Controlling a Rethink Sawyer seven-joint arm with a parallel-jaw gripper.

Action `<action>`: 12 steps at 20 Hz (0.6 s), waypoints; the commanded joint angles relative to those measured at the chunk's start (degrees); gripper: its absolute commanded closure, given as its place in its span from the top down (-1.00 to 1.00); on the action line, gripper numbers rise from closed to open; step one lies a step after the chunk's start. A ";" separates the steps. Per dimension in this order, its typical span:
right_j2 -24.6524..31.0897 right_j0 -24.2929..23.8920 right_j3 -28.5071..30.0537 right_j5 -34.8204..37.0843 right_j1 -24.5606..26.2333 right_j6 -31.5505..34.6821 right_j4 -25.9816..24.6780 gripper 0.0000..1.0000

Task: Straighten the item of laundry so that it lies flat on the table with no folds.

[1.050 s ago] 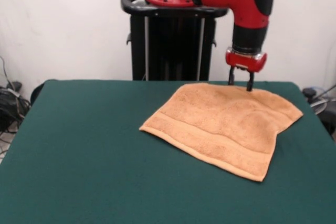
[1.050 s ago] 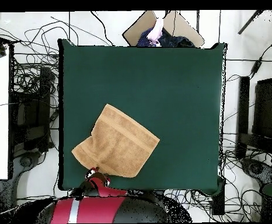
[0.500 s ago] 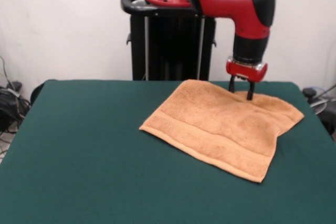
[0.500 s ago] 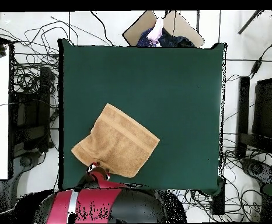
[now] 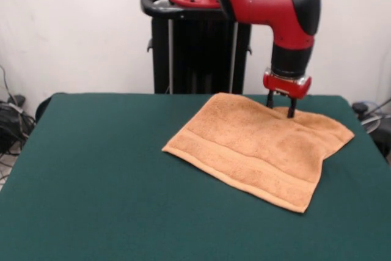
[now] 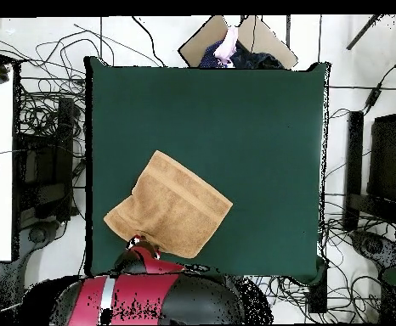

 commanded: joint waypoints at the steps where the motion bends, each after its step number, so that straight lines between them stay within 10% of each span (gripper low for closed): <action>1: 4.32 0.44 -20.01 -2.25 8.18 10.59 6.88 1.00; 12: 5.47 -2.68 -19.34 -2.17 11.61 10.21 3.14 1.00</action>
